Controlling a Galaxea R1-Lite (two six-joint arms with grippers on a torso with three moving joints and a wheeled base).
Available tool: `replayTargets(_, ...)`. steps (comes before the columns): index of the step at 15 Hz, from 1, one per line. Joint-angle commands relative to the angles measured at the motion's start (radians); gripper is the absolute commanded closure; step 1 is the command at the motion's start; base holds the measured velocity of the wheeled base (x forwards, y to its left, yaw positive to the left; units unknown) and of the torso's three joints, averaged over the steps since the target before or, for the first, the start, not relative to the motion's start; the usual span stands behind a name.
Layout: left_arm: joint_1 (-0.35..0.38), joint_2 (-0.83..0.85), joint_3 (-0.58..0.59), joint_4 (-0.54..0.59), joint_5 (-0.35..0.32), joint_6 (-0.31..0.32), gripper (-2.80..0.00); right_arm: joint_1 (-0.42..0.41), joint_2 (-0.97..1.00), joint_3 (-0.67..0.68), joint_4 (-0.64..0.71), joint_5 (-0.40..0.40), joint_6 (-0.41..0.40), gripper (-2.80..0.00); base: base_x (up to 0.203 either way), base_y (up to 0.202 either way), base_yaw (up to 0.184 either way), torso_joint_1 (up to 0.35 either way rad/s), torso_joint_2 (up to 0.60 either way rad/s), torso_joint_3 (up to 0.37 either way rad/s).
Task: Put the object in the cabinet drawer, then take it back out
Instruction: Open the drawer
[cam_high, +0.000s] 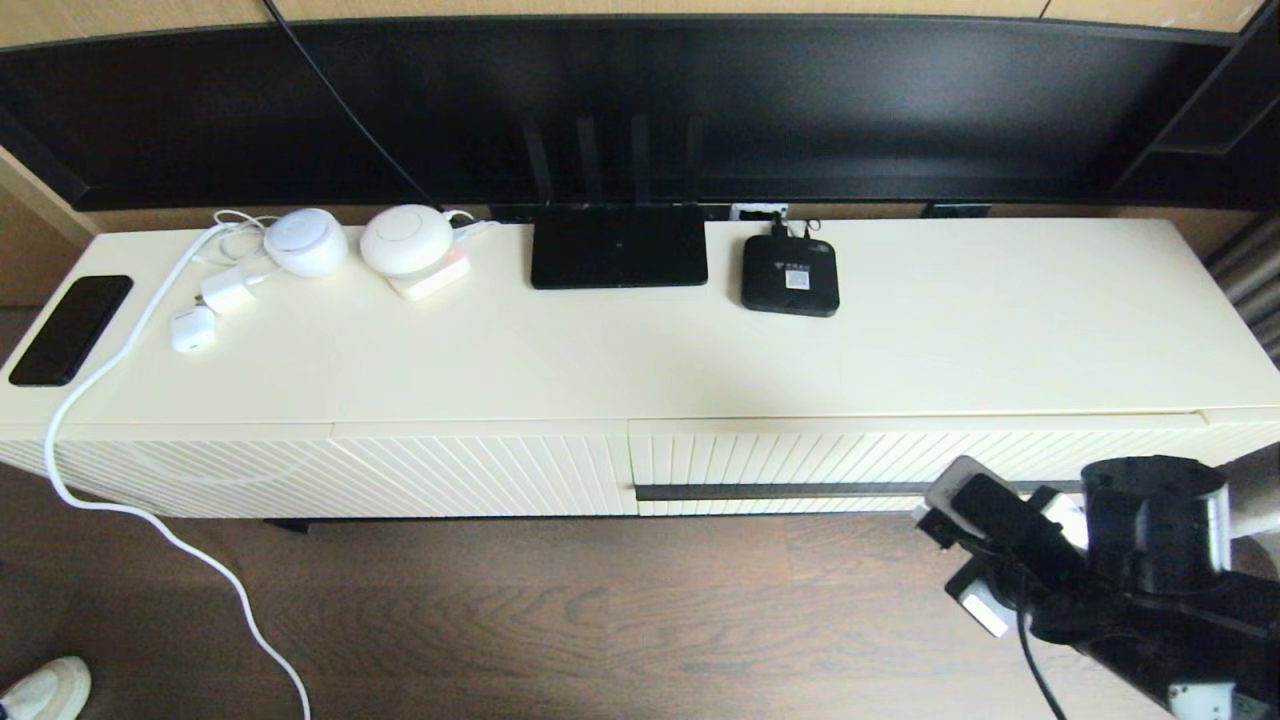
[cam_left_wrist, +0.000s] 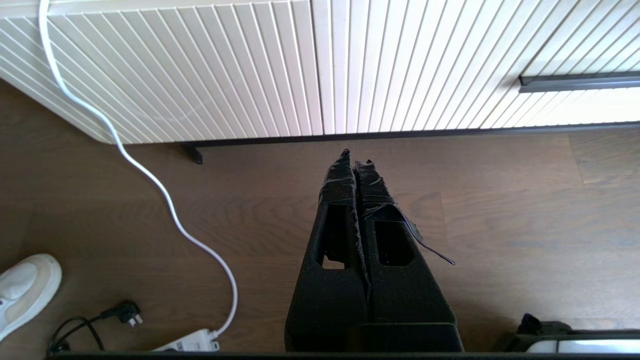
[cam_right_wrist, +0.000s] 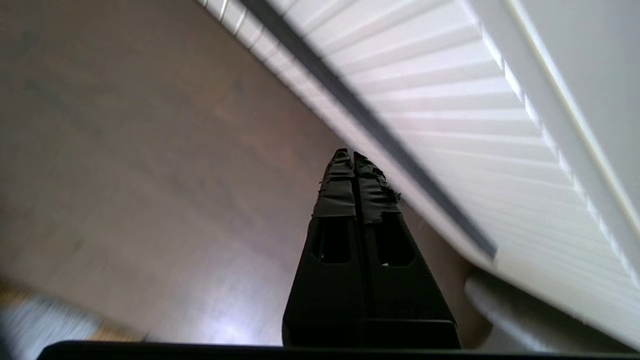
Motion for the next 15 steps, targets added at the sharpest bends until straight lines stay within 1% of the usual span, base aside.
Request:
replayTargets(1,0.0,0.0,-0.001,0.0,0.0,0.0,0.0,-0.005,-0.235,-0.018,0.378,-0.003,0.06,0.0,0.0,0.0,0.0,0.0,0.0,0.0)
replayTargets(3,0.0,0.0,-0.001,0.0,0.0,0.0,0.0,-0.014,-0.343,-0.063,0.71,-0.003,0.202,0.0,0.0,0.0,0.0,0.0,0.0,0.0)
replayTargets(5,0.0,0.0,0.0,0.0,0.0,0.0,0.0,-0.026,-0.418,-0.12,0.994,0.001,0.336,0.0,0.0,0.0,0.0,0.0,0.0,0.0)
replayTargets(6,0.0,0.0,-0.001,0.0,0.0,0.0,0.0,-0.041,-0.46,-0.142,1.11,0.006,0.386,0.0,0.0,0.0,0.0,0.0,0.0,0.0)
replayTargets(7,0.0,0.001,0.0,0.0,0.0,0.0,0.0,-0.059,-0.505,-0.156,1.195,0.022,0.409,0.0,0.0,0.0,0.0,0.0,0.0,0.0)
replayTargets(8,0.0,0.001,-0.001,0.0,0.0,0.0,0.0,-0.09,-0.537,-0.16,1.26,0.057,0.414,0.0,0.0,0.0,0.0,0.0,0.0,0.0)
replayTargets(9,0.0,0.0,-0.001,0.0,0.0,0.0,0.0,-0.13,-0.56,-0.161,1.296,0.091,0.397,0.0,0.0,0.0,0.0,0.0,0.0,0.0)
replayTargets(10,0.0,0.0,0.0,0.0,0.0,0.0,0.0,-0.168,-0.582,-0.163,1.307,0.114,0.362,0.0,0.0,0.0,0.0,0.0,0.0,0.0)
replayTargets(11,0.0,0.0,0.0,0.0,0.0,0.0,0.0,-0.191,-0.605,-0.161,1.307,0.148,0.294,0.0,0.0,0.0,0.0,0.0,0.0,0.0)
replayTargets(12,0.0,0.0,0.0,0.0,0.0,0.0,0.0,-0.195,-0.613,-0.153,1.294,0.165,0.236,0.0,0.0,0.0,0.0,0.0,0.0,0.0)
replayTargets(13,0.0,0.0,-0.001,0.0,0.0,0.0,0.0,-0.19,-0.604,-0.14,1.238,0.167,0.206,0.0,0.0,0.0,0.0,0.0,0.0,0.0)
replayTargets(15,0.0,0.0,0.0,0.0,0.0,0.0,0.0,-0.173,-0.571,-0.083,1.037,0.154,0.132,0.0,0.0,0.0,0.0,0.0,0.0,0.0)
